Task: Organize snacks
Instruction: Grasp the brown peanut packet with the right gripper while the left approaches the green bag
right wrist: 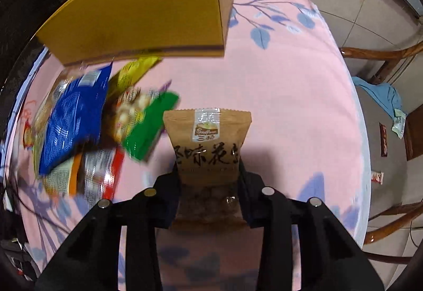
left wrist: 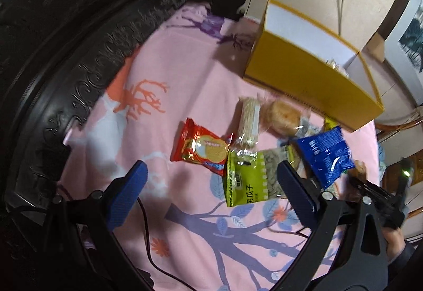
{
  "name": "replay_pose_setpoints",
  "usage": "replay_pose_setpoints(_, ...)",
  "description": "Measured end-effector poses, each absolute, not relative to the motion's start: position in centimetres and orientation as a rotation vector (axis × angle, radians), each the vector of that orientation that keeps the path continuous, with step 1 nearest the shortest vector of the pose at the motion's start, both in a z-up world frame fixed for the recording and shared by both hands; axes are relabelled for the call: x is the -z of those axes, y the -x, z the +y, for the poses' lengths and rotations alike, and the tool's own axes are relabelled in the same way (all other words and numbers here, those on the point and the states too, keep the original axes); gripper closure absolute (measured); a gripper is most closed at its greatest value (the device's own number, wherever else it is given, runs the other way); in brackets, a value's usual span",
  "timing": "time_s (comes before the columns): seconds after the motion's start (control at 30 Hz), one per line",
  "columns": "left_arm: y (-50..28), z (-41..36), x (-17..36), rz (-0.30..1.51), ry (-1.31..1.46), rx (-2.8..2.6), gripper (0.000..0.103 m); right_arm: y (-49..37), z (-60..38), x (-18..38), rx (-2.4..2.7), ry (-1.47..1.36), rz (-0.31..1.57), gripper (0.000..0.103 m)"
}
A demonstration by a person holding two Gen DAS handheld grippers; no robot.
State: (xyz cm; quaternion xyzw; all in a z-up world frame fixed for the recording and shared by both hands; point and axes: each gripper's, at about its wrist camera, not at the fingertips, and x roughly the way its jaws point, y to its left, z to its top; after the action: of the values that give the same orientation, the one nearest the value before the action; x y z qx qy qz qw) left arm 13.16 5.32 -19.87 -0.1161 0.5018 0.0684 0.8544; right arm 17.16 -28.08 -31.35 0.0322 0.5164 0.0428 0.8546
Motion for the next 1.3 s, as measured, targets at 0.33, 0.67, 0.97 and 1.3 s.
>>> replay_pose_setpoints(0.33,-14.6,0.5,24.9,1.167,0.141,0.026,0.003,-15.7,-28.8,31.3,-0.069,-0.117,1.073,0.064)
replay_pose_setpoints(0.67,-16.0,0.1,29.3,1.238,0.203,0.082,0.003,-15.7,-28.8,31.2,-0.073,-0.120,1.075,0.062)
replay_pose_setpoints(0.97,-18.1,0.2,29.2,1.182,0.272,0.135,0.009,-15.7,-28.7,31.3,-0.064,-0.120,1.075,0.062)
replay_pose_setpoints(1.3,-16.0,0.3,26.8,1.088,0.260,0.182,0.072,-15.6,-28.4,31.3,-0.054,-0.118,1.072,0.062)
